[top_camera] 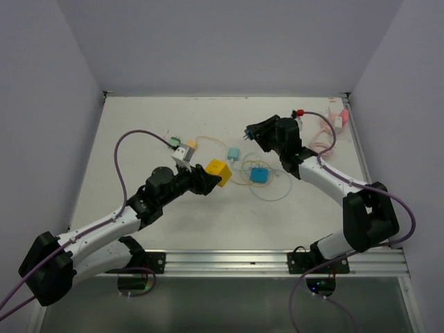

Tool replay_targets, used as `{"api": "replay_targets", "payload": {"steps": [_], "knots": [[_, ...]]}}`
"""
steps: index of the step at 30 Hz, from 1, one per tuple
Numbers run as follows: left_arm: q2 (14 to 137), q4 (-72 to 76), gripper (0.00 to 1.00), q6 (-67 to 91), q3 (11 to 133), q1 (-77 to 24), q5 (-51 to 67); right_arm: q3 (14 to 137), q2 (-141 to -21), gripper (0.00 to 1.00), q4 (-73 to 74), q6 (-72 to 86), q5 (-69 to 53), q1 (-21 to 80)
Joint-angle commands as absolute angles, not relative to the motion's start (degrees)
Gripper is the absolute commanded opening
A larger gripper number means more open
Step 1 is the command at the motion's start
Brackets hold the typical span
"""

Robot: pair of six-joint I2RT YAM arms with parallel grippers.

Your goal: Pull the plug off the socket

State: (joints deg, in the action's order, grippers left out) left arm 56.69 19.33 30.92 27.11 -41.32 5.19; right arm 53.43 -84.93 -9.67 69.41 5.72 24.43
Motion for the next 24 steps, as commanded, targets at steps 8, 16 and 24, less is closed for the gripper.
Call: {"api": "replay_targets", "payload": {"steps": [8, 16, 24], "knots": [[59.6, 8.6, 0.00, 31.0, 32.3, -34.9, -2.1, 64.9, -92.9, 0.00, 10.4, 48.8, -0.7, 24.2], [67.1, -3.5, 0.00, 28.3, 38.5, -25.6, -8.5, 65.8, -96.5, 0.00, 23.7, 32.3, -2.6, 24.2], [76.9, -7.3, 0.00, 26.9, 45.2, -19.1, -8.4, 64.0, -90.7, 0.01, 32.8, 23.7, 2.8, 24.1]]}}
